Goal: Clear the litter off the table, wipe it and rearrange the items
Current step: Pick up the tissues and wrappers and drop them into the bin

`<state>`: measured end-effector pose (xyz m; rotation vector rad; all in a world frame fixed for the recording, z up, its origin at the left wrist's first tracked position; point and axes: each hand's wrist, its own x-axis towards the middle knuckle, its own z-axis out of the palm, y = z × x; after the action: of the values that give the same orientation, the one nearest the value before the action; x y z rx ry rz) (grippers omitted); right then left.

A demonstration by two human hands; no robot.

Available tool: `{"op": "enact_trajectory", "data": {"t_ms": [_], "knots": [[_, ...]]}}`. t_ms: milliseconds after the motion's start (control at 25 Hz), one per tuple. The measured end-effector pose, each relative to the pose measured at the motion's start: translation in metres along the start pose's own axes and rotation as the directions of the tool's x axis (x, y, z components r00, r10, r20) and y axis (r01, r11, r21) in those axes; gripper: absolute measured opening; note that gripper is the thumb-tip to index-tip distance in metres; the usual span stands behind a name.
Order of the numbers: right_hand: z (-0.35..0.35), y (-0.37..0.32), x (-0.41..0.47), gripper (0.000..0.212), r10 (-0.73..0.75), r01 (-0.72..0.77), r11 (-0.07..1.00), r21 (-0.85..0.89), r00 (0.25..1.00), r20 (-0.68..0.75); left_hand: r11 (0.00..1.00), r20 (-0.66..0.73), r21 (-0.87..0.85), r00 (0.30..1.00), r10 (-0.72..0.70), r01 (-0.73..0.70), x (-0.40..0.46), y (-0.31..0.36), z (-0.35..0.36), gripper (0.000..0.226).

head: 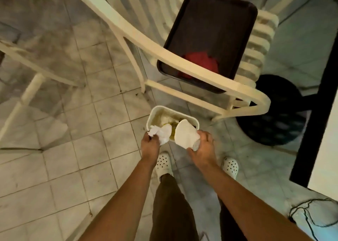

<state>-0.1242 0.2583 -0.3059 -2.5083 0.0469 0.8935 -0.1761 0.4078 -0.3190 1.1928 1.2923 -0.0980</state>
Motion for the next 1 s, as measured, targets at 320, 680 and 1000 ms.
{"op": "enact_trajectory", "data": {"t_ms": [320,680,1000], "knots": [[0.057,0.020,0.067,0.069,0.052,-0.048,0.989,-0.141,0.998,0.022,0.992,-0.017,0.089,0.996,-0.084,0.086,0.066,-0.042,0.031,0.031],[0.058,0.013,0.093,0.075,0.007,0.015,0.986,-0.166,0.992,0.129,0.930,0.165,0.149,0.919,-0.358,0.335,0.085,-0.036,0.036,0.059],[0.009,-0.027,0.038,0.038,-0.007,-0.020,0.973,0.231,0.994,0.113,0.968,0.095,0.019,0.963,-0.251,0.251,0.015,0.008,0.021,0.029]]}}
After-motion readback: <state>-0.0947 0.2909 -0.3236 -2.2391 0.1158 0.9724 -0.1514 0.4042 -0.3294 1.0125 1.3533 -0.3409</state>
